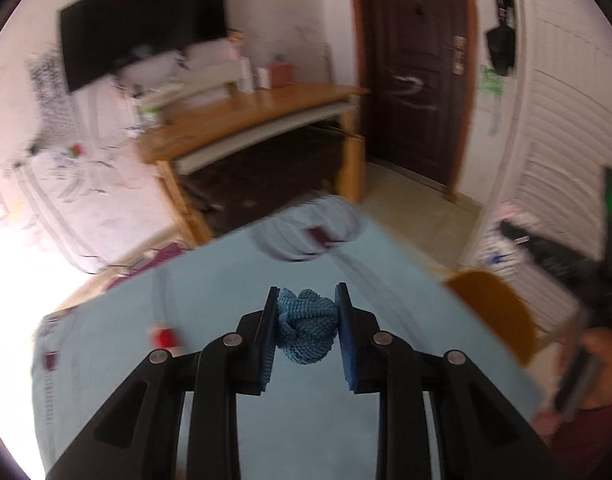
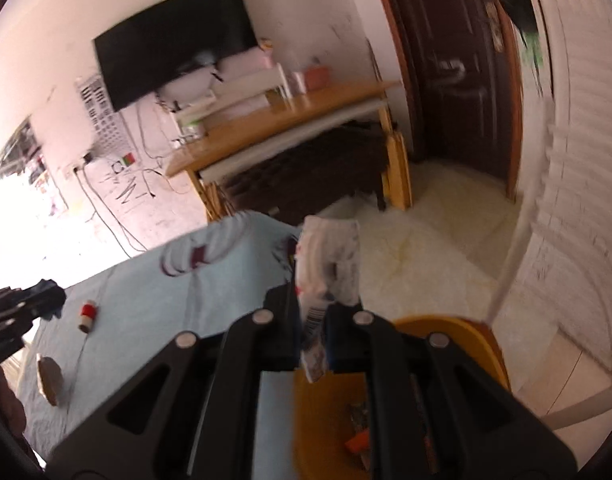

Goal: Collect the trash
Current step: 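Carry the blue ball and white tissue over the orange bin and open both tools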

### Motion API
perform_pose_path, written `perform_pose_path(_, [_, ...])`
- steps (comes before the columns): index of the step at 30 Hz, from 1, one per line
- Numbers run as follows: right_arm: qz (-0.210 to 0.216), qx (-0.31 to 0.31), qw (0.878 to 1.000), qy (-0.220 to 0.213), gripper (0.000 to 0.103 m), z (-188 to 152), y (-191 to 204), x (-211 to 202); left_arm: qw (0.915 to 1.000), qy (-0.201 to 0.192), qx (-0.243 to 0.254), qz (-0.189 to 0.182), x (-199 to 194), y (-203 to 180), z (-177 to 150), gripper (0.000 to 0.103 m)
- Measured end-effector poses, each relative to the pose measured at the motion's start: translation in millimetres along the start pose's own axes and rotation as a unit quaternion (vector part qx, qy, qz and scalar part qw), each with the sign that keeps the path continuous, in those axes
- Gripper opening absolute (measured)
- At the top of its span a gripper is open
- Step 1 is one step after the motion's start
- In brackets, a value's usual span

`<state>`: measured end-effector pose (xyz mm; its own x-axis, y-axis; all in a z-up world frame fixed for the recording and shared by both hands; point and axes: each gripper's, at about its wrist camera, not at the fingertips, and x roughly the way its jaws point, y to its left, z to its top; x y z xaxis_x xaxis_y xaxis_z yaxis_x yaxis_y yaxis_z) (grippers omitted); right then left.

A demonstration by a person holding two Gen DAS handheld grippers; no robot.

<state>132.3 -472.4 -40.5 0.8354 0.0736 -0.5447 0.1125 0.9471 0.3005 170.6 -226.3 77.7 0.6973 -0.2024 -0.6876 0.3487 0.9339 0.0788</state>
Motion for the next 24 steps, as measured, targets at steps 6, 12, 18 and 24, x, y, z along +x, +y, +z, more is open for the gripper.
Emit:
perform_pose_path(6, [-0.029, 0.017, 0.999, 0.038, 0.009, -11.2, -34.4, 28.8, 0.9973, 0.031, 0.020, -0.063, 25.4, -63.4, 16.1, 0.022])
perform_pose_path(12, [-0.030, 0.018, 0.998, 0.052, 0.036, -13.5, -46.3, 35.9, 0.9876, 0.082, -0.002, -0.133, 58.1, -96.6, 24.7, 0.022])
perform_pose_path(18, [-0.032, 0.056, 0.998, 0.026, 0.059, -7.9, -68.0, 20.9, 0.9850, 0.096, -0.002, -0.144, 77.4, -121.7, 24.9, 0.022])
perform_pose_path(24, [-0.041, 0.101, 0.994, 0.002, 0.067, -3.7, -92.8, 8.5, 0.9823, 0.099, -0.003, -0.159, 83.2, -141.9, 28.1, 0.023])
